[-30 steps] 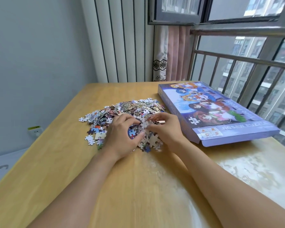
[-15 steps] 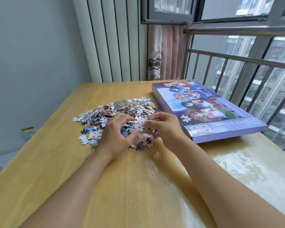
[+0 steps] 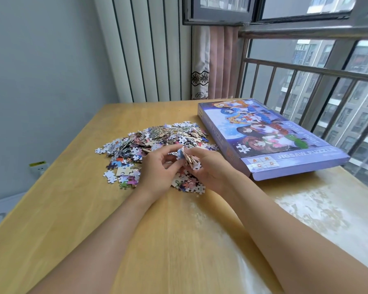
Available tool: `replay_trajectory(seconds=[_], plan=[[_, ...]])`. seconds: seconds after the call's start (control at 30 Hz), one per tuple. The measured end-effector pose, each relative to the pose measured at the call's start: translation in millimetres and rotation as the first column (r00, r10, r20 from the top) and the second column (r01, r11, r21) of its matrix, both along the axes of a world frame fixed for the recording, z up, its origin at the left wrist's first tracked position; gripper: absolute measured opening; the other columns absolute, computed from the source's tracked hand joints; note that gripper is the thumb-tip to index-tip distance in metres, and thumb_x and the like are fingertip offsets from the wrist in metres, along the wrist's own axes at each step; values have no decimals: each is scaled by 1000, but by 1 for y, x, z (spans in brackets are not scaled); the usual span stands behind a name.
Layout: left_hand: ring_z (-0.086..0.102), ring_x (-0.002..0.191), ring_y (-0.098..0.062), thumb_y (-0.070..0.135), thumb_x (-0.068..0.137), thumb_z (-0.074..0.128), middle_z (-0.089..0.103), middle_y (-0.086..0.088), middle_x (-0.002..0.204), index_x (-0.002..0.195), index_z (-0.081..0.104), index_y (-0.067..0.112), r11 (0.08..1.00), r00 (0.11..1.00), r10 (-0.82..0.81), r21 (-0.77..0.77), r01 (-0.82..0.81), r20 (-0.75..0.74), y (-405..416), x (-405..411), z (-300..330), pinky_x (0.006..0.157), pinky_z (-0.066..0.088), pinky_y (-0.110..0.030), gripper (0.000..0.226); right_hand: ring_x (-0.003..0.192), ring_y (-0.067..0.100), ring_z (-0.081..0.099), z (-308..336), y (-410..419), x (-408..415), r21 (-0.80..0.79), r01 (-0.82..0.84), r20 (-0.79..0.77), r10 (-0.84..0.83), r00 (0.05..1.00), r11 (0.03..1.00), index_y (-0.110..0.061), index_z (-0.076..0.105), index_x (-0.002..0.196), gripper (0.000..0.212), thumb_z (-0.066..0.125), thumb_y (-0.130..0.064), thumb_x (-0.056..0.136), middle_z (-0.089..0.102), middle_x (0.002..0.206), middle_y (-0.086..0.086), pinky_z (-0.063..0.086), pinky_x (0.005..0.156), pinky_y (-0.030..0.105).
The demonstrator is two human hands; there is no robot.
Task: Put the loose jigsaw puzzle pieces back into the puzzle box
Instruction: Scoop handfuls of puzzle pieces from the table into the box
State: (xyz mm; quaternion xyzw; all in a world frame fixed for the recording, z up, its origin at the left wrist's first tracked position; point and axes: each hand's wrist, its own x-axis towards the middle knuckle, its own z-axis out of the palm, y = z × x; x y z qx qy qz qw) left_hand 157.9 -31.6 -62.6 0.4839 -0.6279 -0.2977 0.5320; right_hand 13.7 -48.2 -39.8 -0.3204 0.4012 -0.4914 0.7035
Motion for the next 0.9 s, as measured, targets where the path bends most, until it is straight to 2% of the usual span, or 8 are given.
replay_trajectory(seconds=[0.27, 0.33, 0.47, 0.57, 0.63, 0.7, 0.8, 0.9], plan=[[70, 99, -9, -1, 91, 67, 67, 7, 124, 134, 59, 23, 998, 987, -58, 18, 61, -148, 9, -2, 7, 83, 57, -23, 50, 82, 23, 72, 6, 11, -11, 16, -21, 138, 18, 990, 1000, 2, 58, 126, 42, 69, 10, 86, 71, 97, 15, 60, 68, 30], [70, 92, -10, 2, 91, 68, 68, 5, 118, 126, 62, 27, 999, 986, -28, 11, 30, -165, 13, -1, 11, 81, 59, -27, 43, 75, 22, 73, 8, 19, -14, 53, 18, 161, -26, 987, 998, 2, 57, 127, 43, 67, 13, 87, 72, 97, 16, 61, 65, 30], [67, 85, -9, 10, 92, 69, 70, 0, 104, 111, 68, 20, 998, 993, 41, -41, -46, -111, 24, -2, 16, 74, 60, -32, 21, 87, 24, 72, 4, 42, -30, 147, 62, 143, -83, 986, 987, 1, 57, 130, 48, 69, 14, 85, 62, 125, 21, 61, 63, 30], [65, 84, -6, 11, 91, 70, 70, 2, 98, 103, 70, 20, 989, 995, 66, -125, -75, -75, 33, -11, 19, 67, 56, -24, 15, 83, 21, 71, -1, 66, -52, 151, 41, 102, -57, 993, 988, 3, 59, 127, 45, 70, 13, 85, 67, 113, 16, 63, 69, 32], [66, 84, -10, 19, 85, 73, 70, 5, 98, 101, 69, 24, 988, 999, 27, -153, -23, 20, 34, -24, 22, 67, 56, -28, 18, 84, 22, 70, -1, 78, -74, 138, 42, 51, -49, 997, 990, 3, 60, 126, 44, 71, 11, 84, 68, 108, 18, 63, 70, 33], [64, 88, -8, 25, 77, 72, 67, 7, 105, 108, 67, 25, 973, 963, -64, -196, 119, 263, 31, -42, 25, 68, 55, -27, 31, 81, 23, 71, 1, 85, -97, 142, 75, 2, -76, 997, 987, 3, 61, 124, 43, 71, 11, 83, 69, 108, 20, 62, 66, 31], [55, 113, -15, 26, 72, 70, 57, 4, 128, 129, 57, 23, 911, 746, -155, -198, 362, 647, 19, -77, 26, 94, 48, -28, 59, 75, 22, 73, 4, 93, -126, 156, 93, -75, -82, 994, 983, 2, 63, 118, 38, 72, 11, 82, 71, 102, 20, 60, 62, 29], [42, 135, -20, 27, 76, 77, 47, 2, 147, 143, 48, 23, 901, 614, -158, -141, 410, 773, -4, -105, 18, 114, 35, -36, 73, 82, 22, 73, 1, 101, -139, 137, 45, -119, -29, 993, 990, 2, 64, 123, 43, 75, 8, 81, 72, 106, 18, 61, 69, 30]])
